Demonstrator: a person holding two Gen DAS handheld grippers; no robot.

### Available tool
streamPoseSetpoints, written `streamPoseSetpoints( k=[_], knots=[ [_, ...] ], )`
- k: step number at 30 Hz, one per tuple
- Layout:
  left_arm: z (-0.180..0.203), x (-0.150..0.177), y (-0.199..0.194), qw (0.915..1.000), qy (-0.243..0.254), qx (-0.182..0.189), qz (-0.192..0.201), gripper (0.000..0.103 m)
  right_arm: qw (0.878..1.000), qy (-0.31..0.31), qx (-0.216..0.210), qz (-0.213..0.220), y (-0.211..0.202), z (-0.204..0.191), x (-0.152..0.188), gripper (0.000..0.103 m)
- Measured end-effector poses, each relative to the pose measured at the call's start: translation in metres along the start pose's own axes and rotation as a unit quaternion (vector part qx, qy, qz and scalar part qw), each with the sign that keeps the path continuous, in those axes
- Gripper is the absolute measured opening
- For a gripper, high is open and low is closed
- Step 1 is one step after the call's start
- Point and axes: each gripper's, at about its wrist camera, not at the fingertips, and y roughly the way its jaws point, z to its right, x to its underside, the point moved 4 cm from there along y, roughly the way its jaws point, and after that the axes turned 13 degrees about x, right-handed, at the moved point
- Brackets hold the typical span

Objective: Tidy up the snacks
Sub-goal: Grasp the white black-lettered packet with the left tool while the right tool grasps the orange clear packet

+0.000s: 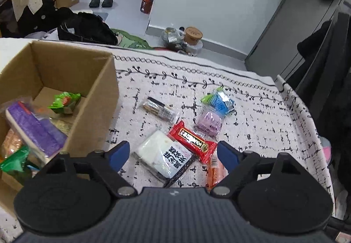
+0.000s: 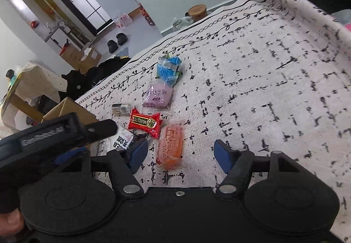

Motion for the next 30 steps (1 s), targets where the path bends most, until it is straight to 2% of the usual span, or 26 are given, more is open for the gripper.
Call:
streamPoseSetpoints(
  k=[5, 12, 15, 18, 24, 27, 28, 30],
  knots=[
    [-0.007, 0.005, 0.020, 0.9996, -0.022, -0.005, -0.018, 0.073, 1.000, -0.012, -0.005, -0.011, 0.012, -0.003, 0.003, 0.063],
    [-0.011, 0.004, 0.039, 0.9991, -0.028, -0.021, -0.023, 0.072, 0.999, -0.031, -0.015, 0.003, 0.016, -0.009, 0.004, 0.063],
    [-0.014, 0.004, 0.045, 0.9988, -0.025, -0.040, -0.015, 0.072, 0.999, -0.044, -0.012, 0.008, 0.016, -0.011, 0.004, 0.062],
    [-0.021, 0.007, 0.054, 0.9978, -0.038, -0.044, -0.031, 0.072, 0.999, -0.045, -0.009, 0.009, 0.016, -0.011, 0.003, 0.056],
    [-0.017, 0.013, 0.055, 0.9977, -0.016, -0.055, -0.037, 0.071, 0.999, -0.047, 0.005, 0.011, 0.018, -0.008, 0.003, 0.042],
    [-0.017, 0.014, 0.052, 0.9973, -0.010, -0.062, -0.038, 0.060, 0.999, -0.051, 0.004, 0.006, 0.018, -0.008, 0.004, 0.034],
    [-0.018, 0.015, 0.051, 0.9971, -0.009, -0.064, -0.040, 0.054, 0.999, -0.051, 0.004, 0.003, 0.017, -0.008, 0.005, 0.033],
    [-0.017, 0.016, 0.049, 0.9968, -0.004, -0.068, -0.042, 0.050, 0.998, -0.055, 0.007, 0.002, 0.016, -0.008, 0.006, 0.033]
  ],
)
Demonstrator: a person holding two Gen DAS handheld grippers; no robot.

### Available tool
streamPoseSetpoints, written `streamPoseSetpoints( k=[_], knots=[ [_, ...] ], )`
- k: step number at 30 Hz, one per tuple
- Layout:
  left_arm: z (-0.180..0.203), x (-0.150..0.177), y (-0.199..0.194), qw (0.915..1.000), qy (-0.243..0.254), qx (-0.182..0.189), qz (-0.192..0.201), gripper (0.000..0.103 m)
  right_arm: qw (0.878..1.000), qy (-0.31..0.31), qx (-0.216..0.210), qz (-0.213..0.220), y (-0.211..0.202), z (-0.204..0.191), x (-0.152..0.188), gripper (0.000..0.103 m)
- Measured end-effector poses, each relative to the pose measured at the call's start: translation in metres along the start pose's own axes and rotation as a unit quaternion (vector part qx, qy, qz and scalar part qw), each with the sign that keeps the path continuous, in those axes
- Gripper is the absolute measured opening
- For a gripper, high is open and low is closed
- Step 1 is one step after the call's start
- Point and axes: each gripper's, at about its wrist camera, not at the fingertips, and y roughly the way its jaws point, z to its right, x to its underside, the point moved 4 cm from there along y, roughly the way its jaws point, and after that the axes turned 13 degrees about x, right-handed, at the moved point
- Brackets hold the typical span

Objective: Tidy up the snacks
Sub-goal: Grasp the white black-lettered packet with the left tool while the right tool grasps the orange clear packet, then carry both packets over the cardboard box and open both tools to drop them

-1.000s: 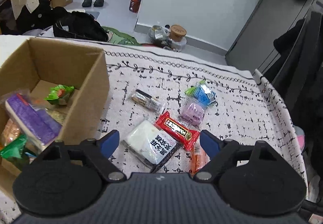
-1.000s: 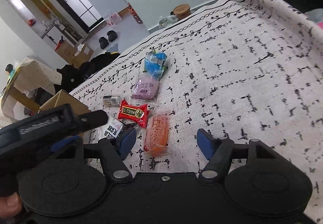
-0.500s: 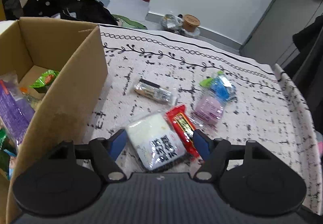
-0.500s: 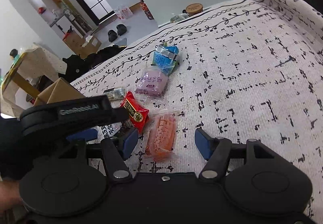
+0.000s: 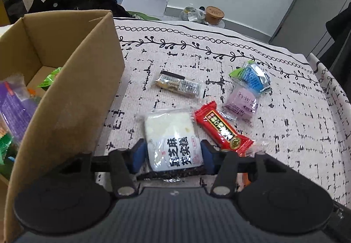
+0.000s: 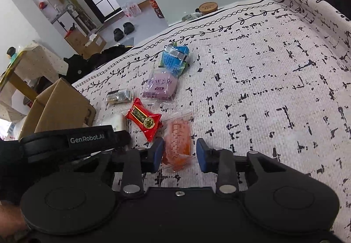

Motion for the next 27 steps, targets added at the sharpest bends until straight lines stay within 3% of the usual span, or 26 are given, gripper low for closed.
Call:
streamPoseSetpoints(
  k=[6, 9, 15, 27],
  knots=[
    [0.001, 0.007, -0.008, 0.9999, 0.011, -0.005, -0.010, 0.046, 0.999, -0.028, 0.016, 0.005, 0.002, -0.009, 0.003, 0.035],
    [0.001, 0.009, -0.012, 0.9998, 0.010, -0.003, -0.014, 0.045, 0.999, -0.038, 0.021, 0.006, 0.002, -0.011, 0.002, 0.026],
    [0.004, 0.005, -0.028, 0.9999, 0.015, 0.005, 0.003, 0.045, 0.999, -0.016, 0.030, 0.013, -0.013, -0.003, 0.003, 0.019],
    [0.010, 0.000, -0.075, 0.9981, 0.018, 0.048, 0.034, 0.045, 0.999, 0.032, 0.003, 0.033, -0.063, -0.009, -0.003, 0.018]
  ],
)
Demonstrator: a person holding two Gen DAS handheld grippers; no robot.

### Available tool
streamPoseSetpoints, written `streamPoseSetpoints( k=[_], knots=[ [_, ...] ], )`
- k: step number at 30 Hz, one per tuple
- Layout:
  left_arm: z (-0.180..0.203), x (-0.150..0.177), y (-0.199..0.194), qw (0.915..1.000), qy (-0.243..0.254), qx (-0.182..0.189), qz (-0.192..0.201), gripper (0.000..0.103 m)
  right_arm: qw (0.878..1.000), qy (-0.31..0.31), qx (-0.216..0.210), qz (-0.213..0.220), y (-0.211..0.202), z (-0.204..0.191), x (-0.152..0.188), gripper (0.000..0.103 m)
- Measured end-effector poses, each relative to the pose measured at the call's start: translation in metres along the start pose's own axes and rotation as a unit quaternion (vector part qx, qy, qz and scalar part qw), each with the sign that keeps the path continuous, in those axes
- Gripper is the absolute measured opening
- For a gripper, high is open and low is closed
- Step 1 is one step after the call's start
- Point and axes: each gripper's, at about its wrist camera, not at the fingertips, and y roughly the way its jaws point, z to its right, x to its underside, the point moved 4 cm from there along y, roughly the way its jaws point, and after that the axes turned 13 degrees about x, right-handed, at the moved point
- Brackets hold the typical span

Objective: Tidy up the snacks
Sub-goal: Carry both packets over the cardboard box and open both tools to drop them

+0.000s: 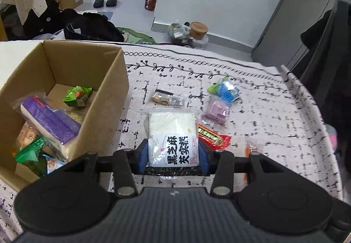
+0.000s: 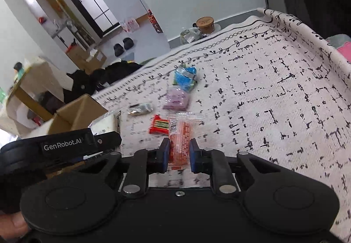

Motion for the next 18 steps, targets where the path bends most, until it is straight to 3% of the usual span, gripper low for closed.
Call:
streamPoseSetpoints(
  k=[5, 18],
  knots=[
    [-0.001, -0.004, -0.022, 0.9996, -0.009, 0.022, 0.012, 0.045, 1.000, 0.004, -0.003, 0.014, -0.021, -0.014, -0.003, 0.018],
    [-0.016, -0.018, -0.065, 0.9979, -0.021, 0.028, 0.056, 0.045, 0.997, -0.037, -0.003, 0.065, -0.058, -0.060, -0.022, 0.018]
  ],
)
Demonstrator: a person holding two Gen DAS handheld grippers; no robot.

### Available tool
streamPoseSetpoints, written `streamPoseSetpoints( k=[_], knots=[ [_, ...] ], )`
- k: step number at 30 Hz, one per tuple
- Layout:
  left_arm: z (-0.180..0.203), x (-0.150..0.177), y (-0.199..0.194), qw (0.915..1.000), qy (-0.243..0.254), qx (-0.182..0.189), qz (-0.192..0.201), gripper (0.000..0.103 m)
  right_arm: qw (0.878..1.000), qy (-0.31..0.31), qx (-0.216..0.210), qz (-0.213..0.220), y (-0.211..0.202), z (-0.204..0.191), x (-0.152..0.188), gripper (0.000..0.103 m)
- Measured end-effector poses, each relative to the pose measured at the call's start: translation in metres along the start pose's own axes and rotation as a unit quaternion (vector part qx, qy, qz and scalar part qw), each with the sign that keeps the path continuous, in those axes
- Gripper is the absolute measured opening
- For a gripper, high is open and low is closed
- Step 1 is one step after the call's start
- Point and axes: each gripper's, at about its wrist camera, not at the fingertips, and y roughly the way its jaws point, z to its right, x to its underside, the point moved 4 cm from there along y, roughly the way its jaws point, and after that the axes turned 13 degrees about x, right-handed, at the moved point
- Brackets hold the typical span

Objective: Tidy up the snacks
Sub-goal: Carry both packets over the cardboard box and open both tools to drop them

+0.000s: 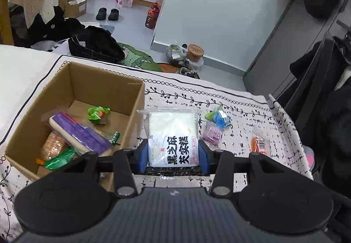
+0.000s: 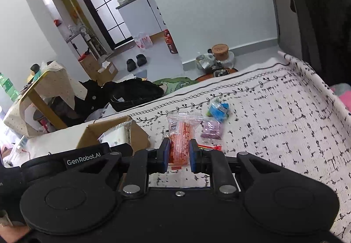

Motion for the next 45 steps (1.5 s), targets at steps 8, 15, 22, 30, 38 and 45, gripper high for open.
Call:
streamPoseSetpoints(
  k=[8, 15, 22, 30, 38, 45],
  knots=[
    [-0.019, -0.011, -0.014, 0.9997, -0.017, -0.002, 0.019, 0.045, 1.000, -0.008, -0.007, 0.010, -0.003, -0.028, -0.007, 0.018],
    [-0.044, -0.022, -0.025, 0.9984, -0.050, -0.003, 0.027, 0.045, 1.000, -0.012, -0.020, 0.010, 0.003, -0.054, -0.010, 0.018],
    [-0.068, -0.033, -0.033, 0.9961, -0.079, -0.006, 0.039, 0.045, 0.999, -0.016, -0.035, 0.005, 0.015, -0.081, -0.010, 0.018],
    [-0.112, -0.048, -0.036, 0.9899, -0.129, -0.031, 0.050, 0.045, 0.999, -0.027, -0.047, -0.001, 0.034, -0.111, -0.011, 0.018],
    [-0.134, -0.059, -0.028, 0.9862, -0.153, -0.039, 0.049, 0.045, 0.998, -0.034, -0.053, -0.015, 0.055, -0.131, -0.011, 0.018],
    [-0.148, -0.061, -0.015, 0.9832, -0.173, -0.041, 0.041, 0.050, 0.997, -0.043, -0.058, -0.030, 0.070, -0.141, -0.010, 0.023]
  ],
)
